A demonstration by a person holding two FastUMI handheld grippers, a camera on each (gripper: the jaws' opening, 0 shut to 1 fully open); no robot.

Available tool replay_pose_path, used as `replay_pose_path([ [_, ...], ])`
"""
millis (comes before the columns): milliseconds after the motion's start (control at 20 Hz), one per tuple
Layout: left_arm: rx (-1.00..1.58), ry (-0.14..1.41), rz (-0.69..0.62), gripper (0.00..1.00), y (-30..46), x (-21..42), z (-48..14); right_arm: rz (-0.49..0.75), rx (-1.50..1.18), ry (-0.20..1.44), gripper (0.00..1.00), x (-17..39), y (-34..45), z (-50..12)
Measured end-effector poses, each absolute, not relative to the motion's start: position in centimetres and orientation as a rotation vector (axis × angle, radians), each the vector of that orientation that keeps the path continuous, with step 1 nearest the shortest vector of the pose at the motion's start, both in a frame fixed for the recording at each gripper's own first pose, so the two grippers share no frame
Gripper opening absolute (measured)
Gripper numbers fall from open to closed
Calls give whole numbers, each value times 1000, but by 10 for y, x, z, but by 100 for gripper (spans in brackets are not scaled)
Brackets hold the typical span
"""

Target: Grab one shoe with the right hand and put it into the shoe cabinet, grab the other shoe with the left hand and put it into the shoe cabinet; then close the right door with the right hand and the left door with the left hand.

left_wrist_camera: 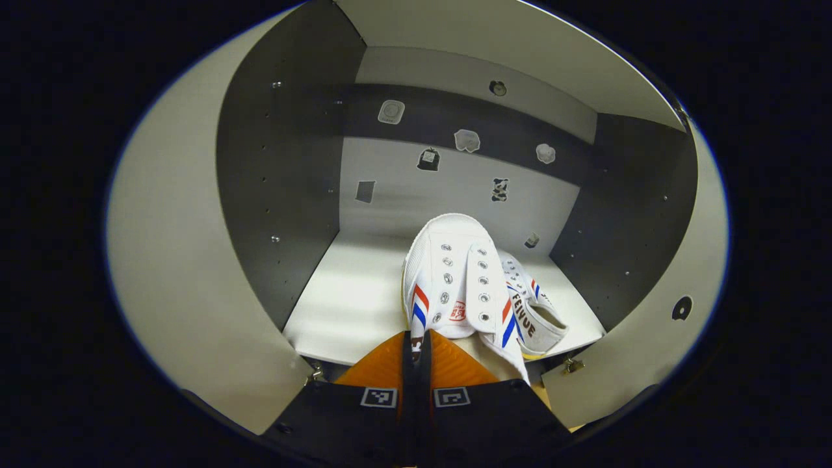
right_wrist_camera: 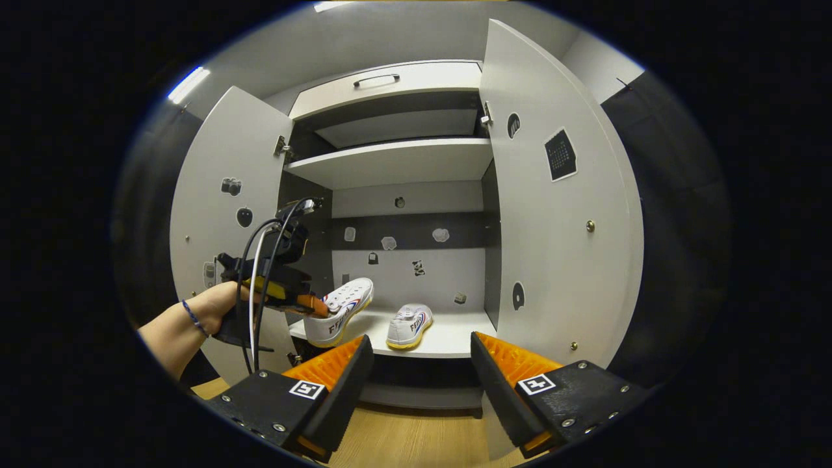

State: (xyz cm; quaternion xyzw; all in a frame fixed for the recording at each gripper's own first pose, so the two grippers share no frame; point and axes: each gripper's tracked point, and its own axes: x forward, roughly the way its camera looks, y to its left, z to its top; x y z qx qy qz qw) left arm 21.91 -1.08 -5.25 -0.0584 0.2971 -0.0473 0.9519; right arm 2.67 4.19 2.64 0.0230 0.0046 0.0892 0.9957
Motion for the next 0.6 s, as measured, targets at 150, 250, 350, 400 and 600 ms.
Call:
replay_pose_path([
  [150,-126,624,-95,6,-13,243,-60,163,49,8,92,29,38,27],
  [250,-131,642,-94,6,-16,256,-68,154,45,9,92,31,36,26],
  [350,-120,657,-92,6,-16,266,-76,150,43,17,92,32,37,24],
  [400,-115,668,-91,6,-17,269,-82,148,44,21,92,32,36,22],
  [600,-102,732,-74,6,-19,278,-103,140,56,30,92,35,34,20],
])
